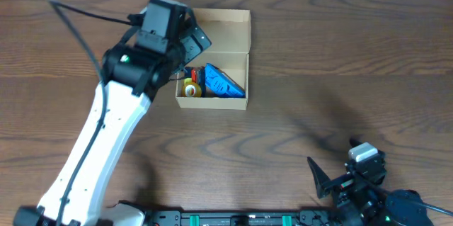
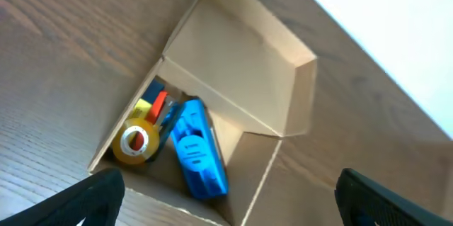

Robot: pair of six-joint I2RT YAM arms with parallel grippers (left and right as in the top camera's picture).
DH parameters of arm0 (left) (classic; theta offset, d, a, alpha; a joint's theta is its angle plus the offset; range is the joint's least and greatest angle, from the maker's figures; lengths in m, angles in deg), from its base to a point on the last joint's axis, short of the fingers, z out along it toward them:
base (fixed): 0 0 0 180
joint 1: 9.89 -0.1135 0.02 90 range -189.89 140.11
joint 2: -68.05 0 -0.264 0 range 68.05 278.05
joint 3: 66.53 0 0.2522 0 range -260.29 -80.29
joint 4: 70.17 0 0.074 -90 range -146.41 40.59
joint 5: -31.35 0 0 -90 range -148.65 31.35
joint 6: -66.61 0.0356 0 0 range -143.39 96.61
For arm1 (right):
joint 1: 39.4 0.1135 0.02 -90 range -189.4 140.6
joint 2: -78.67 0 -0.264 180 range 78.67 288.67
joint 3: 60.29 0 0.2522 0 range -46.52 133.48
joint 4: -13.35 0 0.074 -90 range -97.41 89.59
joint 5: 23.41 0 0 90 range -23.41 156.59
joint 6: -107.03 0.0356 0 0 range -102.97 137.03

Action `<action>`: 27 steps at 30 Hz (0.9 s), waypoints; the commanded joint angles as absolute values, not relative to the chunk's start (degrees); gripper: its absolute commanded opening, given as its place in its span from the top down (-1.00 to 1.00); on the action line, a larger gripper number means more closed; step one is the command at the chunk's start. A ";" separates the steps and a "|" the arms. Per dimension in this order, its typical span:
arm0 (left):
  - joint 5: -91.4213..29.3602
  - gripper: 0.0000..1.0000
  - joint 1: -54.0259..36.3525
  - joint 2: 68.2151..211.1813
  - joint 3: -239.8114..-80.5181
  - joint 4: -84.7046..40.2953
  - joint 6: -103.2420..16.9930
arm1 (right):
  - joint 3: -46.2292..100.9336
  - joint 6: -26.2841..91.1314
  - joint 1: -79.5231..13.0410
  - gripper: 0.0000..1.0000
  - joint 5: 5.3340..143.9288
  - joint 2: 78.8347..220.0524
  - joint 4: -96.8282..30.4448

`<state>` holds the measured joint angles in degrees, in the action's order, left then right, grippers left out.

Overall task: Pack container
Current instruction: 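Carry the tape roll into the cardboard box and release it, then raise both grippers to the box lid flaps on either side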

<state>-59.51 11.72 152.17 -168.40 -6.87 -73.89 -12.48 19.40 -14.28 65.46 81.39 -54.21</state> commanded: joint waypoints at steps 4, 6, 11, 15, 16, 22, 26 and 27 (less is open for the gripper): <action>-60.38 -0.91 11.85 151.99 -169.06 -5.34 -72.64 | -12.57 19.97 -14.67 -0.98 65.09 81.13 -54.23; -60.58 -0.91 11.83 151.99 -169.06 -4.38 -72.64 | -12.57 19.97 -14.67 -0.99 65.09 81.13 -54.23; -60.58 -0.91 11.85 151.99 -169.06 -2.04 -72.64 | -12.57 19.97 -14.67 -0.99 65.09 81.13 -54.23; -60.56 -0.91 11.85 151.99 -169.06 -0.14 -72.64 | -12.57 18.02 -14.67 -0.98 59.26 81.13 -51.58; -60.56 -0.91 11.85 152.01 -169.06 0.45 -72.64 | -12.57 18.06 -14.67 -0.98 57.70 81.13 -50.14; -59.64 -0.91 11.37 152.01 -169.06 2.40 -72.62 | -11.17 19.03 -14.67 -0.98 59.52 85.22 -38.80; -55.66 -0.91 8.77 152.01 -169.06 2.02 -72.18 | -3.94 19.16 -14.70 -0.98 60.37 99.58 -36.46; -54.24 -0.91 7.46 152.01 -169.06 2.00 -72.18 | -1.07 18.46 -14.74 -0.99 60.37 104.15 -37.12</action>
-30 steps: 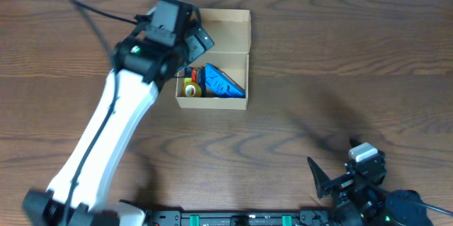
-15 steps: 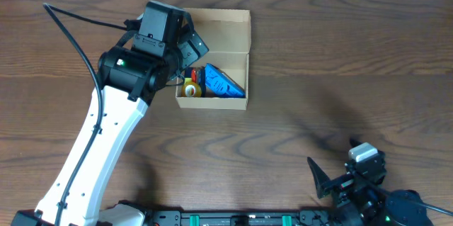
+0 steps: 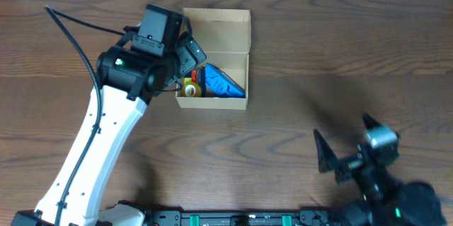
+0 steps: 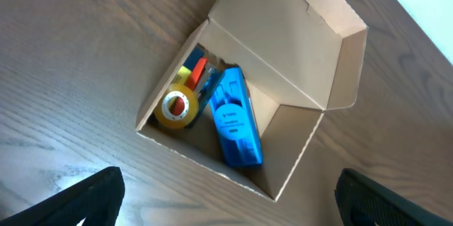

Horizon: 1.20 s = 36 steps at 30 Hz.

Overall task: Pack container
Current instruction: 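Raise both grippers to the box lid flaps on either side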

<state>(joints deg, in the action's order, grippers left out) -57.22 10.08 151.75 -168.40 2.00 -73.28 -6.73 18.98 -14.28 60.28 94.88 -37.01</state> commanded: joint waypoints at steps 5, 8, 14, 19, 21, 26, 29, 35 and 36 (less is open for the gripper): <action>-47.60 -0.91 -0.96 152.04 -169.06 1.46 -70.96 | 18.51 14.89 -16.07 -0.98 60.59 129.89 -44.48; -46.09 -0.96 -5.92 152.04 -169.06 -0.40 -70.94 | 28.24 14.57 -16.09 -0.98 60.61 141.96 -46.97; -48.12 -0.29 -13.22 153.41 -169.04 -8.77 -71.61 | 33.31 12.66 -16.44 -0.98 60.39 156.56 -38.73; -54.22 0.81 -14.16 158.29 -169.04 -12.64 -71.92 | 33.31 18.94 -18.41 -0.67 60.83 165.45 -33.09; -55.53 0.89 -14.16 161.00 -169.04 -13.32 -72.31 | 33.31 22.83 -19.46 0.02 60.85 167.92 -32.39; -53.52 0.89 -15.14 168.65 -169.04 -16.40 -74.50 | 33.31 32.21 -21.58 0.97 61.05 172.73 -30.23; -48.43 0.89 -15.93 173.59 -169.06 -19.99 -74.41 | 33.31 35.68 -22.74 0.97 62.29 174.94 -28.28; -37.94 0.89 -16.93 182.85 -169.06 -25.95 -75.31 | 33.31 40.12 -26.06 0.97 69.94 179.99 -24.83; -35.40 0.89 -17.02 184.41 -169.06 -26.98 -75.31 | 33.31 41.06 -26.52 0.97 71.04 181.06 -24.33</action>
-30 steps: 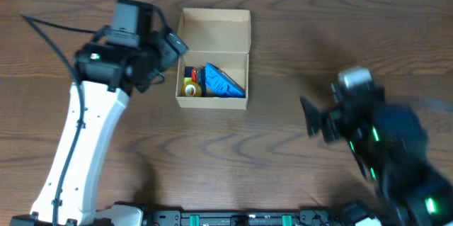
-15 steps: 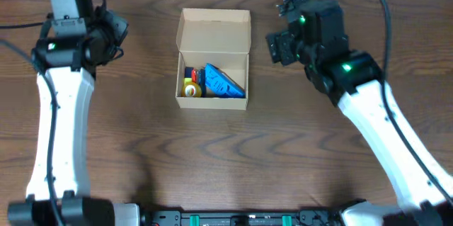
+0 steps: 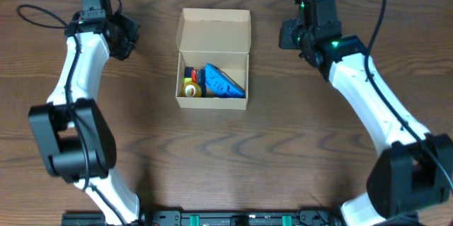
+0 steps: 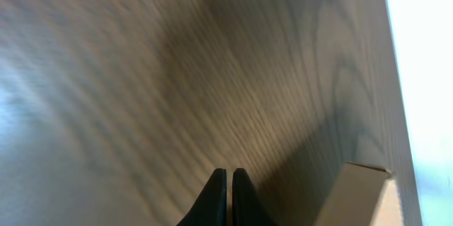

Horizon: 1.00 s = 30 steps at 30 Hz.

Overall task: Pack container
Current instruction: 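Raise both grippers to the box lid flaps on either side, then push the lid flaps over with both grippers to close the box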

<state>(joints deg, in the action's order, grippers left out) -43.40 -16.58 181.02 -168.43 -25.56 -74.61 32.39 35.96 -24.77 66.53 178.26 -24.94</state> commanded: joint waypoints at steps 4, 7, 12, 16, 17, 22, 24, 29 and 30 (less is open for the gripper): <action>-26.94 0.90 -17.02 189.04 -169.08 -30.24 -76.25 | 33.31 44.47 -27.81 0.97 77.83 186.15 -21.42; -20.43 0.89 -16.98 192.34 -169.08 -32.75 -77.17 | 33.31 47.48 -28.47 0.98 84.24 190.94 -18.65; -13.44 0.89 -16.91 195.29 -169.28 -35.83 -77.91 | 33.31 51.40 -28.44 0.97 91.32 196.56 -13.84; -9.87 0.89 -16.15 196.76 -170.39 -37.76 -77.89 | 33.31 55.09 -28.22 0.98 96.04 200.64 -8.68; -8.87 0.89 -15.78 197.04 -170.85 -38.19 -77.87 | 33.31 55.94 -28.22 0.97 97.37 201.56 -7.26; -7.95 0.89 -14.14 197.30 -171.66 -39.96 -77.82 | 33.31 58.83 -27.83 0.97 100.91 204.62 -1.07; -7.69 0.89 -13.66 197.30 -171.71 -40.07 -77.67 | 33.31 59.24 -27.46 0.97 101.88 205.34 1.11; -6.00 0.89 -13.50 197.30 -171.71 -40.23 -75.70 | 33.31 59.18 -26.56 0.97 102.03 205.43 3.74; -5.48 0.89 -13.57 197.30 -171.71 -40.23 -75.46 | 33.31 59.18 -26.39 0.98 102.05 205.43 4.33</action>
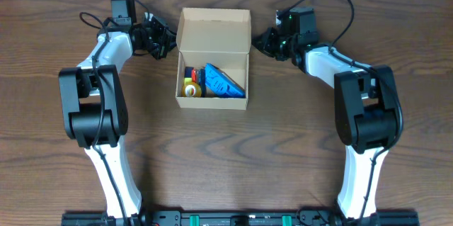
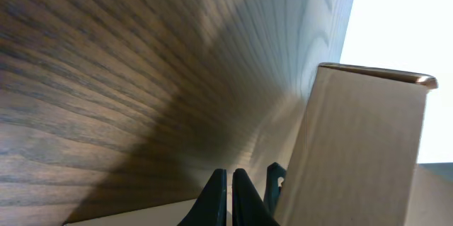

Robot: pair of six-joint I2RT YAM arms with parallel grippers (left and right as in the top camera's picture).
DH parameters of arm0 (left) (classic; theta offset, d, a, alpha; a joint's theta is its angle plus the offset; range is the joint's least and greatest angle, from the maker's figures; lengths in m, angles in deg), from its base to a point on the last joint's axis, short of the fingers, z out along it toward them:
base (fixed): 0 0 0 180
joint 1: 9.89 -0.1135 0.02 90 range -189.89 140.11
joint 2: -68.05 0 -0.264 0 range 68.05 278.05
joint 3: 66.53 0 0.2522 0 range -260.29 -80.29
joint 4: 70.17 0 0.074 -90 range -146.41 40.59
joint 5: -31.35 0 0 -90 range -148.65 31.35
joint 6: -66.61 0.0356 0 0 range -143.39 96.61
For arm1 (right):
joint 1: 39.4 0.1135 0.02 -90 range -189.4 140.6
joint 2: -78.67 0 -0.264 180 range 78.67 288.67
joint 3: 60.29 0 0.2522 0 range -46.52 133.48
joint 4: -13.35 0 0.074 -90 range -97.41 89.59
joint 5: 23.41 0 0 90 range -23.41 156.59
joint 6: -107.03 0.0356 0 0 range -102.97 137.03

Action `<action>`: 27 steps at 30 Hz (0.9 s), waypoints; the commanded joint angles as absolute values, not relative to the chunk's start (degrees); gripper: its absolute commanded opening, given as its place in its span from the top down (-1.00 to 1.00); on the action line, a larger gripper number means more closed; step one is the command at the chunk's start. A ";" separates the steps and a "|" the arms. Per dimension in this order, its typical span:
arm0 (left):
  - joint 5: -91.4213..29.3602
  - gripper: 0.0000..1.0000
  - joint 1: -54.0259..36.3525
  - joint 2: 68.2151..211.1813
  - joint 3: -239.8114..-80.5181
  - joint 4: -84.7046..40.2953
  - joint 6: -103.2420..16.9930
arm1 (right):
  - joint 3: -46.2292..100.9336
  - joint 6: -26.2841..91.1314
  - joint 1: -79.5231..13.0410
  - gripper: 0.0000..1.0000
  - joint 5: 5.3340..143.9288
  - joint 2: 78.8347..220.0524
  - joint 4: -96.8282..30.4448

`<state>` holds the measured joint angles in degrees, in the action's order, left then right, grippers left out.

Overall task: Pack container
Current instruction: 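Push the lid flaps over with both grippers to close the box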

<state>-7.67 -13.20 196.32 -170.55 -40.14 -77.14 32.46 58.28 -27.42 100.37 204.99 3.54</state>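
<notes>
An open cardboard box stands mid-table with its lid laid back toward the far edge. Inside lie a yellow tape roll, a blue pack and a small red-and-yellow item. My left gripper is low beside the lid's left side; in the left wrist view its fingers are shut with nothing between them, and the lid's cardboard wall rises just to their right. My right gripper is beside the lid's right side; its jaws cannot be made out.
The brown wooden table ends at a white far edge just behind the box. Both arms stretch along the back of the table, with cables looping over each wrist.
My left gripper has moved right, from well left of the box to the lid's left side. My right gripper has moved left and lower, to the lid's right side. The box contents are unchanged.
First my left gripper hung open over the box's left edge while the right arm sat at the front right. Then the left wrist looked at the box from farther off. Later both grippers were at the back, apart from the box, the left shut. Now they flank the lid.
</notes>
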 commanded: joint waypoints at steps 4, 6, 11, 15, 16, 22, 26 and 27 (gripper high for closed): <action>-2.62 0.89 -13.85 197.30 -171.71 -40.25 -73.60 | 33.31 58.52 -25.78 0.97 104.02 205.43 7.84; -1.50 0.89 -13.90 197.30 -171.71 -40.23 -72.51 | 33.31 58.11 -25.47 0.97 105.09 205.43 10.01; 0.97 0.90 -14.07 197.26 -172.36 -38.54 -68.18 | 33.33 58.11 -25.62 0.98 108.61 205.28 14.60; -0.82 0.89 -14.49 197.26 -175.90 -30.32 -61.01 | 33.33 57.43 -26.26 0.97 109.77 203.97 15.25; -1.68 0.89 -14.51 197.26 -177.26 -27.59 -58.85 | 33.33 56.79 -26.37 0.97 109.79 203.46 15.25; -9.11 0.89 -14.36 197.26 -187.22 -10.74 -47.18 | 33.33 55.22 -26.19 0.97 109.90 198.50 14.90; -9.20 0.89 -14.36 197.26 -190.20 -7.79 -45.47 | 33.33 53.67 -25.60 0.97 110.16 195.68 13.66; -9.13 0.90 -14.36 197.26 -190.59 -7.16 -45.10 | 33.33 53.14 -25.45 0.97 110.16 195.07 13.00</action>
<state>-7.75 -14.33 196.34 -188.84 -8.34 -49.56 32.50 55.77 -26.17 108.63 198.50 13.64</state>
